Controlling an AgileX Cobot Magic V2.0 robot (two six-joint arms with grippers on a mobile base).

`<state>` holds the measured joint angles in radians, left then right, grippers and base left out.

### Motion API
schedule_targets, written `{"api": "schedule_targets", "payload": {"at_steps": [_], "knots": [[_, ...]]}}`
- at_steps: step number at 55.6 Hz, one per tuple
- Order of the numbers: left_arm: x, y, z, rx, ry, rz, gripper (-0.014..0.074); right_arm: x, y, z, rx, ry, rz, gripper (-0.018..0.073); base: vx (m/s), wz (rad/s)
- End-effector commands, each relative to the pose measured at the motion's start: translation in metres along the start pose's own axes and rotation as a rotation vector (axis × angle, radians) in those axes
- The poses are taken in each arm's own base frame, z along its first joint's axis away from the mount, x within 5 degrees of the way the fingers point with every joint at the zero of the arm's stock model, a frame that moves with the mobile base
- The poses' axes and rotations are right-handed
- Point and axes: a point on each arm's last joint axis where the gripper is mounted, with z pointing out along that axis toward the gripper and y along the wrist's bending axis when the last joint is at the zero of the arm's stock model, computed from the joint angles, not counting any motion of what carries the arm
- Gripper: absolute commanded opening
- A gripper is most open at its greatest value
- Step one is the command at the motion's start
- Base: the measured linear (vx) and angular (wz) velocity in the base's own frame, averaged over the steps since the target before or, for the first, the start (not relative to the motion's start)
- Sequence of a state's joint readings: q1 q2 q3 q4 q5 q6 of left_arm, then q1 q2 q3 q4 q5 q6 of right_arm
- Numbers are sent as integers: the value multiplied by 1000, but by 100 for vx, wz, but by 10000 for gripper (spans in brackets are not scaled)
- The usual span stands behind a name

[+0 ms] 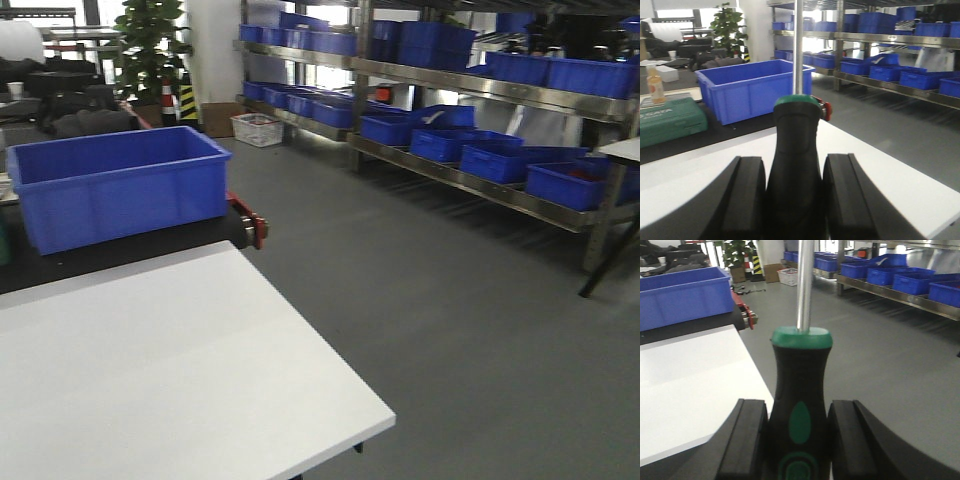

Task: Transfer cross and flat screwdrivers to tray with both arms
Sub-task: 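Drive the base toward the shelving station holding both screwdrivers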

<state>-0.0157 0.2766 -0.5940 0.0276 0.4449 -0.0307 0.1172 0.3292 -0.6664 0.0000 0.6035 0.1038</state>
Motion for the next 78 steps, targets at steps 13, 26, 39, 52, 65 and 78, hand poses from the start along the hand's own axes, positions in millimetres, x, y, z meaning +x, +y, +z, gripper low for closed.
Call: {"api": "schedule_targets", "payload": {"at_steps": [13, 26, 39, 52, 65, 78], "knots": [[-18, -1, -2, 11, -123, -8, 3, -16, 1, -1, 0, -103, -11, -8, -13, -57], [-18, -1, -2, 11, -123, -8, 3, -16, 1, -1, 0, -103, -11, -8, -8, -47], [-18, -1, -2, 11, -123, -8, 3, -16, 1, -1, 0, -103, -11, -8, 1, -43], [-18, -1, -2, 11, -123, -8, 3, -16, 1, -1, 0, -103, -11, -8, 13, -57], [-18, -1, -2, 11, -123, -8, 3, -16, 1, -1, 0, -103, -11, -8, 22, -71], [-18, -1, -2, 11, -123, -8, 3, -16, 1, -1, 0, -103, -11, -8, 27, -55]]}}
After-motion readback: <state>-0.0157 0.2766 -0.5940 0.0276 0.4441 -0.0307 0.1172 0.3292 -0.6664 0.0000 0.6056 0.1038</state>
